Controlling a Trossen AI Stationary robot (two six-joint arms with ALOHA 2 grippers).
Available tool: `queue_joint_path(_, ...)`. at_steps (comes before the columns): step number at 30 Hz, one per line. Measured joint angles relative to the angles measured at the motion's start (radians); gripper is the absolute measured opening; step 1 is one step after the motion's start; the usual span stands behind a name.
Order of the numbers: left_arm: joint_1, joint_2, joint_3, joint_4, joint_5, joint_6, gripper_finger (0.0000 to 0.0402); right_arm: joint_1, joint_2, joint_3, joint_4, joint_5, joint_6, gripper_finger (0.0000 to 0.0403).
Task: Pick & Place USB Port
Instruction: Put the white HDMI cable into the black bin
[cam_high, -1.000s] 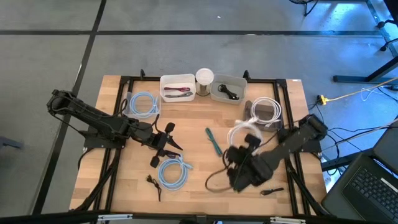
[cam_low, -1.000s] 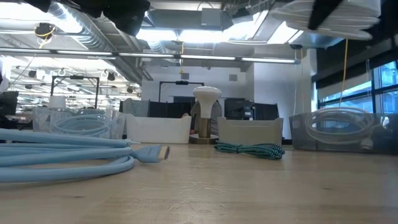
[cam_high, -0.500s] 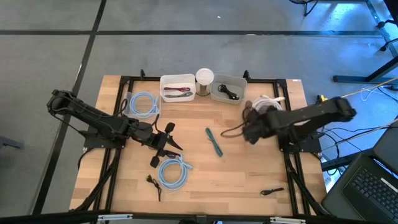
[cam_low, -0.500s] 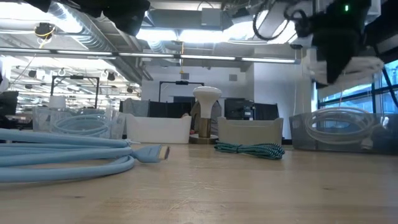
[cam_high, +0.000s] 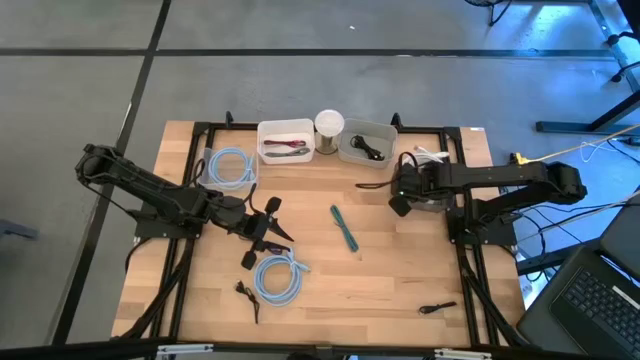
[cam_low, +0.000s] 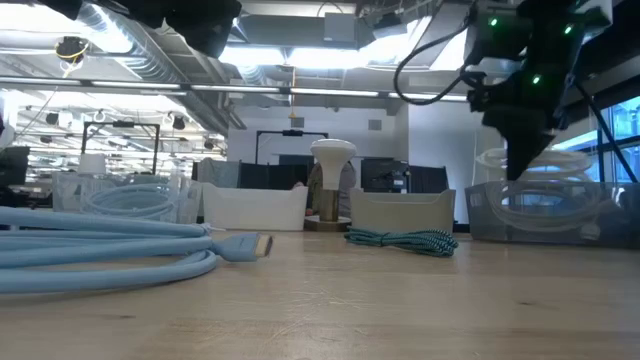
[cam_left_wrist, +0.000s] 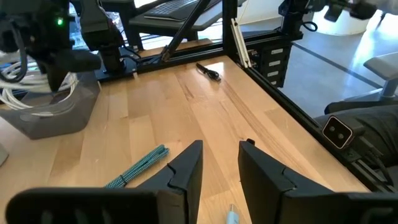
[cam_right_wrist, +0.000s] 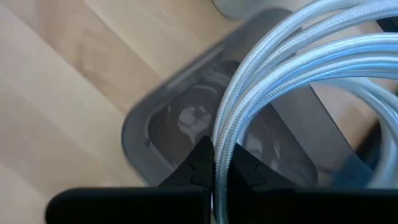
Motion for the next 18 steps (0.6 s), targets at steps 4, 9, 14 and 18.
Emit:
queue_joint_path(4,0.0,0.0,0.0,0.0,0.0,0.0,0.0095,-0.057,0.035,-0.03,0.083,-0.009,-0.058,0.0015)
queue_joint_path(9,0.0,0.0,0.0,0.0,0.0,0.0,0.0097,-0.112,0.095,-0.076,0.151,-0.068,-0.087,0.0015)
queue_joint_path(14,0.0,0.0,0.0,0.0,0.0,0.0,0.0095,-0.131,0.143,-0.121,0.207,-0.098,-0.094,0.0014)
queue_joint_path(18,0.0,0.0,0.0,0.0,0.0,0.0,0.0093,-0.13,0.142,-0.125,0.204,-0.093,-0.071,0.0025)
